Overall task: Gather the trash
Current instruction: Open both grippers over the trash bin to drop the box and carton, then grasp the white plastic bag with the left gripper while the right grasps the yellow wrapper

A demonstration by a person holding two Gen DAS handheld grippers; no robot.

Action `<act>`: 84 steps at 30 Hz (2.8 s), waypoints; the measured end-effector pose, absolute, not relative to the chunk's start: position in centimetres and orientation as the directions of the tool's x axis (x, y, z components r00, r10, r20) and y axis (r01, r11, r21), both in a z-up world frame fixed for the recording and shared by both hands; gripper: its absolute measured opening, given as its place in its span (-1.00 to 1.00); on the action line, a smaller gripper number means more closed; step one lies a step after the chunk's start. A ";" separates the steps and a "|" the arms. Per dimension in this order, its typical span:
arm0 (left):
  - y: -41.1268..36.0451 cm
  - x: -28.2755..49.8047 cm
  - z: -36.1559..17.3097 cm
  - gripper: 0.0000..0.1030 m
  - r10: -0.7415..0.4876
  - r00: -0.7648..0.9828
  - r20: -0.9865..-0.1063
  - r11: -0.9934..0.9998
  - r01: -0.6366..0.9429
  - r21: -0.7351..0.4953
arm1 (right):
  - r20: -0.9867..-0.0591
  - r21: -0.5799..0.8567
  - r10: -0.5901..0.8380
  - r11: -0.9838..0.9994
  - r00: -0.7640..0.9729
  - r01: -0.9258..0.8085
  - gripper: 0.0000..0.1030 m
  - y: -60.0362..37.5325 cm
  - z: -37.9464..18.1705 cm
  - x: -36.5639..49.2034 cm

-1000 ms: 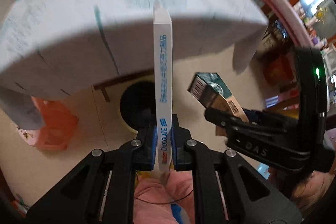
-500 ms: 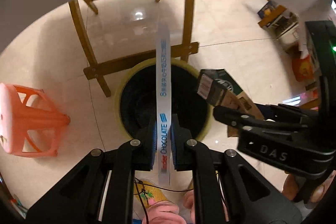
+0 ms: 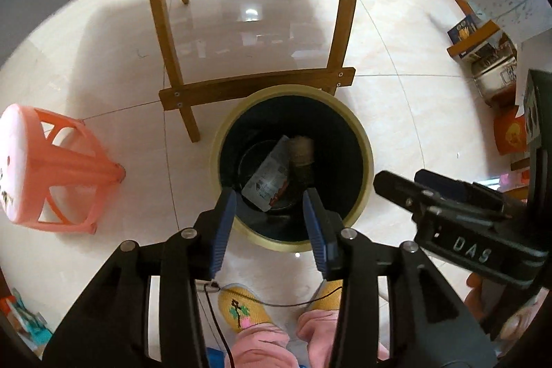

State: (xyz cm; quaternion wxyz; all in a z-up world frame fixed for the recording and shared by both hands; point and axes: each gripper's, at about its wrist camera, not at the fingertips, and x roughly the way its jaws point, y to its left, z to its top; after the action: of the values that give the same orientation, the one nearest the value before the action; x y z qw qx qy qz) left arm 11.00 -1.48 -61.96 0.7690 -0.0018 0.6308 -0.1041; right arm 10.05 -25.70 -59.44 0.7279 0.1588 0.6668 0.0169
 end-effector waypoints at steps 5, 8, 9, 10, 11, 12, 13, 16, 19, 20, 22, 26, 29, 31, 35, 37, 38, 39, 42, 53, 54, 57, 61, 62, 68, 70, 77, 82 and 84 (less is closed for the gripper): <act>-2.4 11.2 -58.5 -0.28 -0.141 0.224 -0.964 0.983 0.149 -0.109 | -0.967 0.245 0.228 0.955 0.118 0.169 0.29 -25.2 -57.3 9.0; -2.6 11.1 -55.5 -0.28 -0.123 0.253 -0.960 0.985 0.146 -0.088 | -0.963 0.260 0.240 0.949 0.125 0.177 0.29 -25.4 -55.1 8.4; -2.5 11.0 -54.3 -0.28 -0.124 0.260 -0.958 0.986 0.141 -0.089 | -0.961 0.264 0.244 0.948 0.127 0.180 0.29 -25.4 -54.2 8.2; -2.4 10.9 -52.9 -0.28 -0.124 0.265 -0.956 0.987 0.134 -0.091 | -0.960 0.268 0.247 0.946 0.130 0.180 0.29 -25.5 -53.2 8.0; -2.3 10.8 -51.8 -0.28 -0.126 0.270 -0.955 0.987 0.127 -0.095 | -0.960 0.269 0.247 0.947 0.135 0.179 0.29 -25.5 -52.1 7.8; -2.1 10.6 -50.3 -0.28 -0.130 0.276 -0.952 0.988 0.117 -0.101 | -0.958 0.271 0.248 0.947 0.142 0.174 0.29 -25.5 -50.7 7.6; -2.0 10.4 -49.1 -0.28 -0.128 0.281 -0.951 0.989 0.111 -0.101 | -0.957 0.273 0.250 0.947 0.149 0.169 0.29 -25.5 -49.5 7.5; -1.7 10.0 -45.0 -0.28 -0.129 0.302 -0.945 0.990 0.097 -0.104 | -0.951 0.282 0.256 0.947 0.172 0.150 0.29 -25.5 -45.4 7.0; -1.2 9.5 -40.9 -0.28 -0.128 0.329 -0.936 0.991 0.078 -0.109 | -0.945 0.288 0.260 0.949 0.197 0.130 0.29 -25.6 -41.2 6.7; -1.1 9.5 -39.6 -0.28 -0.120 0.339 -0.933 0.992 0.074 -0.100 | -0.943 0.292 0.264 0.948 0.205 0.124 0.29 -25.6 -39.8 6.7; -1.0 9.5 -36.8 -0.28 -0.111 0.347 -0.931 0.993 0.068 -0.093 | -0.939 0.298 0.269 0.947 0.213 0.117 0.29 -25.6 -37.3 6.6; -0.9 10.0 -31.8 -0.28 -0.101 0.325 -0.940 0.994 0.069 -0.083 | -0.933 0.313 0.287 0.945 0.218 0.093 0.29 -25.4 -31.8 6.8; -1.0 10.3 -27.7 -0.28 -0.108 0.344 -0.933 0.994 0.064 -0.091 | -0.924 0.320 0.299 0.946 0.240 0.054 0.29 -25.2 -27.6 7.3; -0.9 10.6 -25.6 -0.12 -0.104 0.353 -0.930 0.995 0.046 -0.093 | -0.914 0.328 0.310 0.944 0.260 0.026 0.29 -25.1 -24.7 7.7; -0.3 11.2 -21.3 0.10 -0.113 0.390 -0.914 0.993 0.003 -0.122 | -0.897 0.324 0.321 0.945 0.305 -0.041 0.29 -25.0 -19.7 9.3; 0.0 11.9 -19.6 0.12 -0.109 0.416 -0.903 0.992 -0.013 -0.125 | -0.885 0.319 0.327 0.944 0.331 -0.080 0.29 -25.0 -17.7 10.4; 0.1 12.3 -18.8 0.12 -0.105 0.434 -0.895 0.992 -0.018 -0.125 | -0.879 0.318 0.330 0.944 0.343 -0.093 0.29 -25.0 -17.0 11.0; 0.3 12.8 -18.2 0.13 -0.098 0.447 -0.889 0.992 -0.023 -0.120 | -0.874 0.316 0.332 0.943 0.356 -0.103 0.29 -25.1 -16.4 11.4; 1.2 14.9 -17.1 0.18 -0.080 0.483 -0.872 0.993 -0.034 -0.109 | -0.849 0.313 0.338 0.941 0.405 -0.130 0.29 -24.8 -14.4 13.4; 7.2 25.4 -19.1 0.24 -0.136 0.481 -0.866 0.985 -0.030 -0.172 | -0.824 0.310 0.293 0.950 0.486 -0.048 0.29 -21.2 -14.5 21.1; 7.5 26.6 -19.8 0.24 -0.142 0.469 -0.871 0.985 -0.021 -0.172 | -0.826 0.306 0.278 0.952 0.490 -0.024 0.29 -20.7 -14.7 22.0; 8.6 30.4 -21.8 0.24 -0.161 0.432 -0.888 0.985 0.008 -0.175 | -0.831 0.313 0.247 0.948 0.499 0.052 0.29 -19.5 -15.8 24.4; 9.6 34.6 -25.1 0.24 -0.192 0.373 -0.908 0.981 0.048 -0.188 | -0.842 0.312 0.202 0.939 0.500 0.146 0.29 -17.5 -17.8 27.9; 9.7 35.5 -25.9 0.24 -0.197 0.355 -0.914 0.980 0.059 -0.188 | -0.844 0.311 0.192 0.936 0.500 0.165 0.29 -17.1 -18.3 28.8; 9.5 39.4 -30.7 0.24 -0.235 0.268 -0.934 0.971 0.116 -0.211 | -0.852 0.316 0.147 0.910 0.503 0.270 0.29 -15.3 -21.6 32.5; 9.3 40.0 -31.9 0.24 -0.246 0.250 -0.937 0.967 0.128 -0.220 | -0.858 0.311 0.134 0.904 0.496 0.294 0.29 -15.0 -22.6 33.5; 9.3 40.2 -33.7 -0.43 -0.271 0.251 -0.929 0.960 0.148 -0.240 | -0.871 0.292 0.114 0.902 0.477 0.318 0.29 -14.2 -24.7 35.4; 10.4 40.4 -33.0 -0.50 -0.281 0.293 -0.914 0.958 0.144 -0.248 | -0.877 0.283 0.118 0.910 0.466 0.303 0.29 -13.0 -25.9 36.8; 11.1 40.6 -32.2 -0.50 -0.282 0.321 -0.904 0.958 0.142 -0.248 | -0.878 0.281 0.124 0.916 0.462 0.287 0.29 -12.3 -26.3 37.5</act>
State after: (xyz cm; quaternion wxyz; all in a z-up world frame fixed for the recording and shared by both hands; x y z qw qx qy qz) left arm 40.63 11.13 -32.24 0.8105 -0.0615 0.5677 -0.1308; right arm 37.46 -12.26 -26.34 0.8315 0.1992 0.5163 -0.0490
